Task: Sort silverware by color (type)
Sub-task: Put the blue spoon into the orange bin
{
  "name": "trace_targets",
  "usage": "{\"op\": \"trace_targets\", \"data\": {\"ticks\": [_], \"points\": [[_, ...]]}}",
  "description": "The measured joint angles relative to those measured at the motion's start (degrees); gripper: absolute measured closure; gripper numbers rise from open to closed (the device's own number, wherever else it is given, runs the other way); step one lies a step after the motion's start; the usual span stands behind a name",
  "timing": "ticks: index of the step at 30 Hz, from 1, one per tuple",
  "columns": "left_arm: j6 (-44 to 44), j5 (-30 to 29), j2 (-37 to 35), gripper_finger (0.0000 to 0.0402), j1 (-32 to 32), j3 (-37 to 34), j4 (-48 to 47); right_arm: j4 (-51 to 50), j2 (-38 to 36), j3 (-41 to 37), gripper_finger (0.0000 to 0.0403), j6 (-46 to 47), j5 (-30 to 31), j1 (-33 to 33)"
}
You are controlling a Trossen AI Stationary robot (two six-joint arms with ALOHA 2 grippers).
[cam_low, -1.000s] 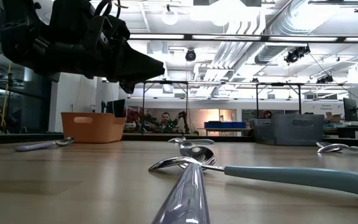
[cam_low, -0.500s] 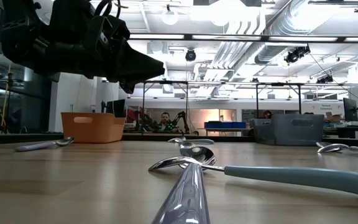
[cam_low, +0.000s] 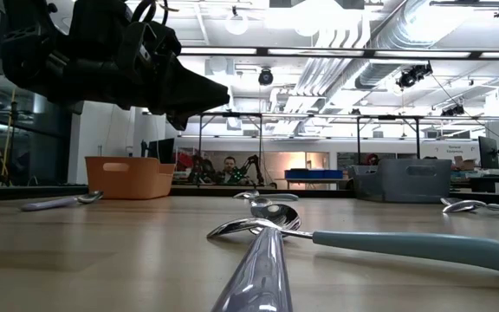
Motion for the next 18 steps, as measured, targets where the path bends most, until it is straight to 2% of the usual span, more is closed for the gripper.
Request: {"op": "trace_targets", "data": {"ticks": [4, 7, 13, 18], "points": [[0.0, 0.0, 0.0, 0.0314, 0.0, 0.0, 0.0, -6.48, -0.08, 4.55, 0.0315, -3.4, 0.58, -1.01], [0.0, 0.0, 0.0, 0.0314, 0.0, 0.0, 0.0, -13.26, -0.08, 8.95, 0.0339, -8.1, 3.16, -2.38], [-0.03, 0.02, 0.0, 0.0314, -0.04, 0.0, -0.47, -21.86, -0.1, 17.17, 0.0396, -22.21, 15.27, -6.33], [0.2, 0.14, 0.0, 0.0314, -0.81, 0.0, -2.42, -20.98, -0.14, 20.23, 0.0397, -39.61, 26.11, -11.2]]}}
